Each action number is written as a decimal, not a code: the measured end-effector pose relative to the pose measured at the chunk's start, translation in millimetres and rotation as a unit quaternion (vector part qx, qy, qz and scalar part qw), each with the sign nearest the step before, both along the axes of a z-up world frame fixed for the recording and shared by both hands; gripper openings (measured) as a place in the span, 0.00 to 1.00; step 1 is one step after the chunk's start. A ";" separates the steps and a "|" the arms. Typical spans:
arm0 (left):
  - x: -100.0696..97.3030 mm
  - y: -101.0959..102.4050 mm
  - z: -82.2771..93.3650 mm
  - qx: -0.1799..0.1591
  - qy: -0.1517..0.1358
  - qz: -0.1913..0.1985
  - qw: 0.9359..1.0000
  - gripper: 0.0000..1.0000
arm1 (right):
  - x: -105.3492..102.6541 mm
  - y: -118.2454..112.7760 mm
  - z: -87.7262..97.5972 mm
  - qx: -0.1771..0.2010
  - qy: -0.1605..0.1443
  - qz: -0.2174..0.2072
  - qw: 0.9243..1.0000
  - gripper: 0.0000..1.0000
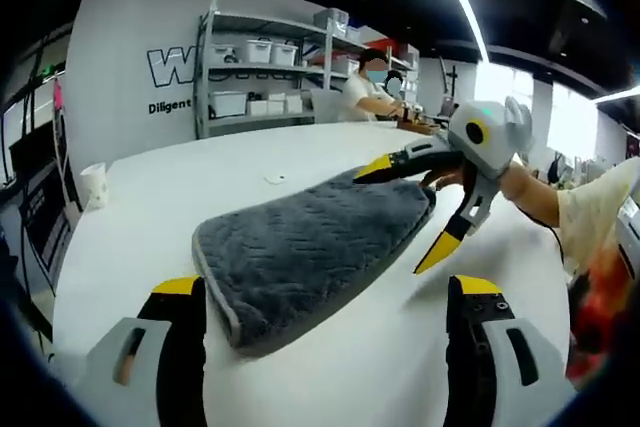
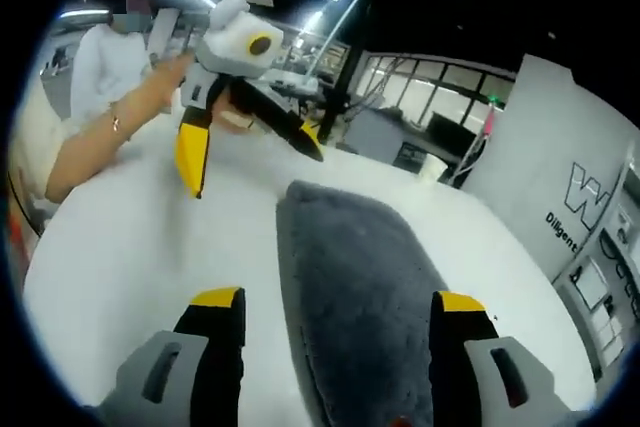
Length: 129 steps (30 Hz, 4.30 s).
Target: Open the folded towel by lifting each exposed corner and separating the folded layers until the towel lies flat within the target outline without major curled edges
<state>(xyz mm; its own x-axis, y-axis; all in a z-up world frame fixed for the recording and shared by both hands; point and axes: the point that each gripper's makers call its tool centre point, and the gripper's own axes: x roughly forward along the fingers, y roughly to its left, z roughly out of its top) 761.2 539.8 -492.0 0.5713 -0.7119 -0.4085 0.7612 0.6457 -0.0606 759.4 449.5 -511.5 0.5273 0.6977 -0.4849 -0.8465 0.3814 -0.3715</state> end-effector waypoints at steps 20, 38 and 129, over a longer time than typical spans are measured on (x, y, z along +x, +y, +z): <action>1.8 9.5 1.2 -0.008 0.001 0.011 1.000 0.98 | 4.4 59.6 -17.2 -0.008 -0.008 0.044 0.999 0.43; -1.3 9.4 0.2 -0.008 0.001 0.013 1.000 0.98 | 8.0 63.5 -22.9 0.002 0.003 0.051 0.999 0.00; -0.9 1.8 -18.2 0.025 0.020 0.003 0.999 0.96 | -26.6 -403.2 159.8 0.213 -0.203 -0.417 0.860 0.00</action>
<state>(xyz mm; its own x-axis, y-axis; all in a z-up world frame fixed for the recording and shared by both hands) 760.2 541.7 -510.3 0.5576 -0.6866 -0.4665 0.7551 0.6530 -0.0586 732.8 46.2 -351.8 0.9960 0.0624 0.0633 -0.0448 0.9675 -0.2490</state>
